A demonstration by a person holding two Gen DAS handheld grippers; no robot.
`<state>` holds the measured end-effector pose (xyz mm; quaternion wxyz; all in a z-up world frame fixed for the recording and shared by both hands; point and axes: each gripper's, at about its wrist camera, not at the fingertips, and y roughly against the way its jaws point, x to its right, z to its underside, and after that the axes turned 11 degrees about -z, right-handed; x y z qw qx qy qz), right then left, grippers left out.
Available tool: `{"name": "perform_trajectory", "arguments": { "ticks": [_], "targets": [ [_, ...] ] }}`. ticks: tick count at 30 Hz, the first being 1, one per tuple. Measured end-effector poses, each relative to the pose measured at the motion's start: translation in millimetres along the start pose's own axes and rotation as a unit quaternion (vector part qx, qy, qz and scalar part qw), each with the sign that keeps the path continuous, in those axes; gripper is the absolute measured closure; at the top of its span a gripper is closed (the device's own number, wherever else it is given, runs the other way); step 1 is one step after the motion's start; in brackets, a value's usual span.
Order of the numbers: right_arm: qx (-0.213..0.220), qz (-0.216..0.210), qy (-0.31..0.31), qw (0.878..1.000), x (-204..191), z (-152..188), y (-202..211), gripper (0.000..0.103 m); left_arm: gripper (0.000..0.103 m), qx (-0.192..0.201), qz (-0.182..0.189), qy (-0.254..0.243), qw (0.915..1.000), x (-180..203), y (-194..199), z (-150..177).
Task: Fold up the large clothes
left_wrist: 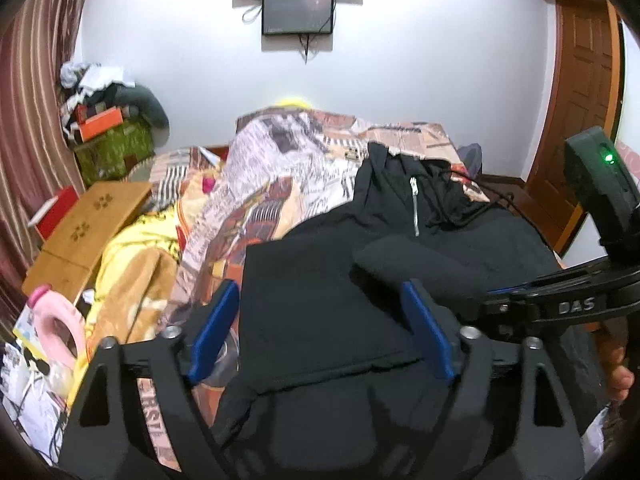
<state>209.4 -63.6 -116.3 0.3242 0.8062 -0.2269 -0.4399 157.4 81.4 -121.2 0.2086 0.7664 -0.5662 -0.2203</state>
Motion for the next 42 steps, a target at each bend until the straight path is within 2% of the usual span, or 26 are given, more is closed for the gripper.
{"name": "perform_trajectory", "arguments": {
  "ticks": [3,5,12,16,21,23,25,27,29,30,31,32,35,39,42],
  "targets": [
    [0.031,0.014,0.004,0.999,2,3,23,0.067,0.008,0.016,0.008,-0.005,0.9998,8,6,-3],
    [0.055,0.034,0.009,0.998,3,4,39,0.065,0.005,0.011,0.020,-0.008,0.9997,15,6,-6],
    [0.135,0.122,-0.003,0.983,33,13,99,0.063,0.005,-0.036,0.065,-0.013,0.9972,45,-11,-11],
    [0.158,0.173,-0.033,0.972,59,22,118,0.063,0.005,-0.071,0.065,-0.038,0.9946,69,-29,-1],
    [0.160,0.182,-0.083,0.967,92,36,127,0.063,0.006,-0.111,0.076,-0.084,0.9873,97,-51,13],
    [0.154,0.194,-0.097,0.964,102,42,126,0.063,0.015,-0.120,0.069,-0.097,0.9857,106,-59,18],
    [0.149,0.197,-0.105,0.963,110,48,125,0.063,0.030,-0.126,0.057,-0.109,0.9844,113,-69,20],
    [0.141,0.194,-0.115,0.964,118,52,122,0.063,0.036,-0.129,0.048,-0.112,0.9841,115,-78,19],
    [0.135,0.188,-0.124,0.965,125,60,120,0.063,0.047,-0.129,0.042,-0.104,0.9853,113,-86,13],
    [0.132,0.184,-0.129,0.965,127,63,116,0.063,0.056,-0.127,0.040,-0.101,0.9860,112,-89,7],
    [0.130,0.179,-0.133,0.966,129,66,114,0.063,0.071,-0.123,0.040,-0.098,0.9867,111,-91,2],
    [0.128,0.175,-0.137,0.967,130,70,111,0.063,0.078,-0.117,0.038,-0.095,0.9879,110,-90,-6],
    [0.125,0.174,-0.141,0.967,129,78,103,0.063,0.083,-0.086,0.029,-0.081,0.9925,106,-84,-31],
    [0.115,0.185,-0.122,0.968,123,72,104,0.063,0.087,-0.031,0.047,-0.059,0.9967,93,-63,-70],
    [0.129,0.182,-0.107,0.969,116,62,113,0.063,0.087,0.002,0.062,-0.049,0.9968,81,-47,-86]
  ]
}}
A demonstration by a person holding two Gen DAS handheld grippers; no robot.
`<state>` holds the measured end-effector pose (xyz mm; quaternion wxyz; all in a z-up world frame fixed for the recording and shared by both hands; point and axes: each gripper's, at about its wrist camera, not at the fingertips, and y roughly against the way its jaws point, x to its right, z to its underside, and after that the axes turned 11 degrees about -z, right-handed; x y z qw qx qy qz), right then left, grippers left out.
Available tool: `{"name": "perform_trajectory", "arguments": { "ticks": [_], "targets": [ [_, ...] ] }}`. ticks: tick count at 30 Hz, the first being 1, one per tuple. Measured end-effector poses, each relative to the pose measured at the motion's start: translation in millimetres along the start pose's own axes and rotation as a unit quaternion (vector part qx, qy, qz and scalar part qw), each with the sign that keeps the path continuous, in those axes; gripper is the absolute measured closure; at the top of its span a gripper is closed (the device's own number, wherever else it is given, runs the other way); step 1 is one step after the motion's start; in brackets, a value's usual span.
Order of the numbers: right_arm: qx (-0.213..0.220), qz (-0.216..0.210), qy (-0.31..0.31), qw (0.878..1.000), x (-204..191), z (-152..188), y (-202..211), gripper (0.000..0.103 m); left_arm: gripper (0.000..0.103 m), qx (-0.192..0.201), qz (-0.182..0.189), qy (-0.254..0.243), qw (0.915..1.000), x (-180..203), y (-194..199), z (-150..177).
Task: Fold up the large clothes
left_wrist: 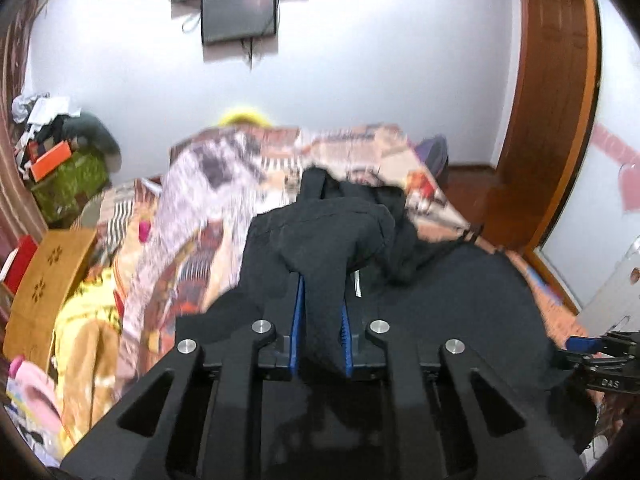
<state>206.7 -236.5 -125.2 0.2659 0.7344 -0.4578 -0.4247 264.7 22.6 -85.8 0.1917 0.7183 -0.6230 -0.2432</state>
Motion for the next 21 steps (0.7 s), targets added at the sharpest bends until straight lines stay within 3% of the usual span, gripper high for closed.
{"name": "perform_trajectory", "arguments": {
  "ticks": [5,10,12,21],
  "targets": [
    [0.014,-0.017,0.009,1.000,-13,-12,1,0.063,0.087,0.006,0.003,0.010,0.9999,-22,5,6],
    [-0.028,-0.016,0.028,0.999,-25,1,-28,0.063,0.087,-0.061,0.003,0.030,0.9977,-51,-23,40],
    [-0.025,-0.001,0.042,0.999,-30,6,-32,0.063,0.087,-0.097,0.000,0.033,0.9948,-63,-36,61],
    [-0.028,0.004,0.043,0.999,-30,4,-29,0.063,0.063,-0.179,0.007,0.059,0.9820,-94,-44,133]
  ]
}}
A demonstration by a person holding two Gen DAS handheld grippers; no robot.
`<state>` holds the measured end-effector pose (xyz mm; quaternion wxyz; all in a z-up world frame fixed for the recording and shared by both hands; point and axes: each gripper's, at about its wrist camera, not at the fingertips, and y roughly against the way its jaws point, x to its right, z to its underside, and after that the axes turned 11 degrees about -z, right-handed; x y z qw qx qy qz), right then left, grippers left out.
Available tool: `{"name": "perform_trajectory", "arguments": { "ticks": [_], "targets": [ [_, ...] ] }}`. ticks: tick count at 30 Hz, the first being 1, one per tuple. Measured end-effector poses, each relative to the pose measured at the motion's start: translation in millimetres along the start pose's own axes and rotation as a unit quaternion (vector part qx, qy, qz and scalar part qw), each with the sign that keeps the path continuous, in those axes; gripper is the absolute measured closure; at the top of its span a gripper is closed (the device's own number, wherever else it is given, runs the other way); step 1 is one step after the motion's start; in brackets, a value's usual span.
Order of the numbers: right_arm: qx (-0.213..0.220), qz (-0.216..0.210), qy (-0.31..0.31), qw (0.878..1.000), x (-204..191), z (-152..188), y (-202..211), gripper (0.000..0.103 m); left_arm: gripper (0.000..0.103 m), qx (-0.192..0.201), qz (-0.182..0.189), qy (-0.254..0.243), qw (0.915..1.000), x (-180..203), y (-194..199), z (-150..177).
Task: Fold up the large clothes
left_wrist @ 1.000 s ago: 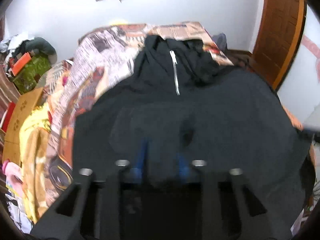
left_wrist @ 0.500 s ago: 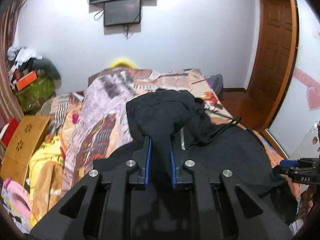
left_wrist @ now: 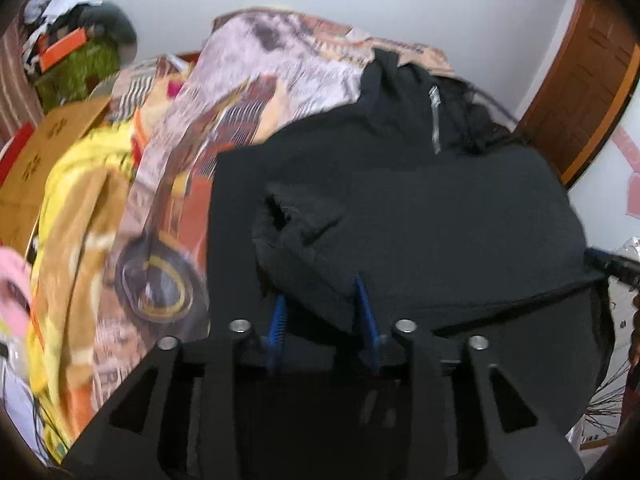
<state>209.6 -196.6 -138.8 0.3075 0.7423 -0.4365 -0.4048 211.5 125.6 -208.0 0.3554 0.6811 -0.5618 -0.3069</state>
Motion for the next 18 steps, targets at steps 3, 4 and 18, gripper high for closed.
{"name": "perform_trajectory", "arguments": {
  "ticks": [3,4,18],
  "targets": [
    [0.000,0.005,0.002,1.000,-3,1,-1,0.063,0.054,-0.018,-0.008,0.005,0.9998,-7,-9,17],
    [0.000,0.005,0.002,1.000,-4,1,-1,0.063,0.051,-0.019,-0.018,0.006,0.9996,-9,-10,21],
    [0.019,-0.004,0.010,1.000,-11,-22,12,0.063,0.044,0.050,-0.065,-0.029,0.9962,-6,28,-5]
  ]
}}
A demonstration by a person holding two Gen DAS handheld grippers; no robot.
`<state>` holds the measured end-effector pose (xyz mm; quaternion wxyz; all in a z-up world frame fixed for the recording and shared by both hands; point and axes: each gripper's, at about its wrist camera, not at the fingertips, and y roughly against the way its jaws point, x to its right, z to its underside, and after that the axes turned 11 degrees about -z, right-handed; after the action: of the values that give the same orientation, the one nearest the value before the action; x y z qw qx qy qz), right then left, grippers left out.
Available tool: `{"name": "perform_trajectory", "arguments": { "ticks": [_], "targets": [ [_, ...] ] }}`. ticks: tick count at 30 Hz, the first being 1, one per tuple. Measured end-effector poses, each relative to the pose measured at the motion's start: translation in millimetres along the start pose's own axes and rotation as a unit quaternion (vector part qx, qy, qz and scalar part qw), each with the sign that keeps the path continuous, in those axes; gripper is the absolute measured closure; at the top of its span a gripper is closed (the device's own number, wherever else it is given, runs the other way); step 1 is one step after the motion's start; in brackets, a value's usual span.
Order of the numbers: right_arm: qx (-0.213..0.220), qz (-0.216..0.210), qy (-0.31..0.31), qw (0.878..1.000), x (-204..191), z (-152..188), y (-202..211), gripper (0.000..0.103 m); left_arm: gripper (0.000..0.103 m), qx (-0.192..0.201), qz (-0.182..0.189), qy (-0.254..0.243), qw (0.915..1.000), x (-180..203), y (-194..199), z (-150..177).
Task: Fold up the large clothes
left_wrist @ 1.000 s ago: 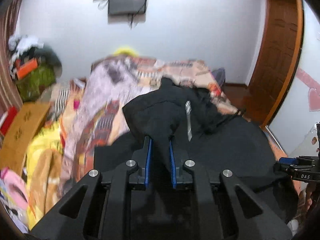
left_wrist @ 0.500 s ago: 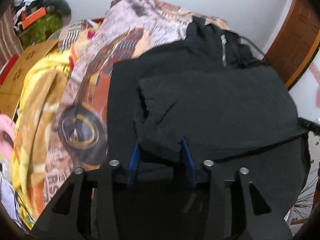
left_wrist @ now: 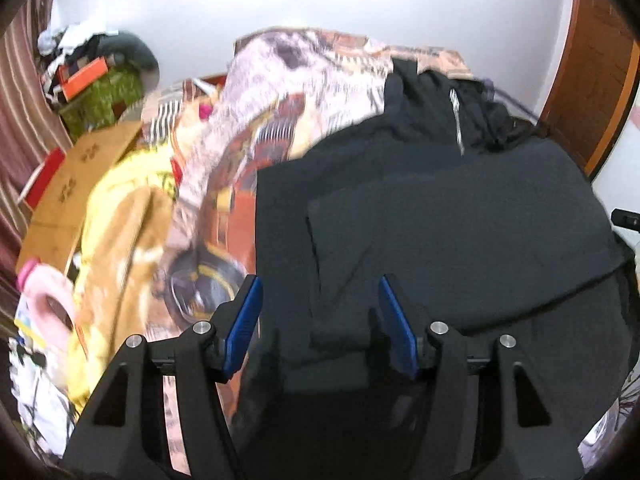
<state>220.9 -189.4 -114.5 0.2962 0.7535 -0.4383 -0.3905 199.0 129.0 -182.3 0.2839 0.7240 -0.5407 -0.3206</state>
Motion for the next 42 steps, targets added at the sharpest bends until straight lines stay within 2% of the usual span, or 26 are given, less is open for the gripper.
{"name": "perform_trajectory", "arguments": {
  "ticks": [13,19,25,30,38,40,42],
  "targets": [
    [0.078,-0.004,0.027,0.997,-9,-79,10,0.063,0.043,0.106,0.014,-0.014,0.9942,37,10,-120],
    [0.092,-0.016,0.027,0.995,-7,-116,-4,0.063,0.043,0.119,0.029,-0.024,0.9922,61,-11,-165],
    [0.085,-0.020,0.021,0.996,-3,-158,-34,0.063,0.043,0.103,0.052,-0.032,0.9928,89,-49,-205],
    [0.058,-0.030,-0.006,0.998,8,-188,-77,0.063,0.043,0.074,0.070,-0.031,0.9943,115,-90,-231],
    [-0.004,0.003,-0.024,1.000,27,-211,-150,0.063,0.043,0.011,0.098,-0.056,0.9936,153,-156,-245],
    [-0.020,-0.001,-0.031,0.999,32,-212,-166,0.063,0.045,0.007,0.088,-0.065,0.9940,161,-170,-246],
    [-0.031,0.006,-0.040,0.999,37,-212,-180,0.063,0.048,0.010,0.054,-0.068,0.9962,166,-186,-247]
  ]
}}
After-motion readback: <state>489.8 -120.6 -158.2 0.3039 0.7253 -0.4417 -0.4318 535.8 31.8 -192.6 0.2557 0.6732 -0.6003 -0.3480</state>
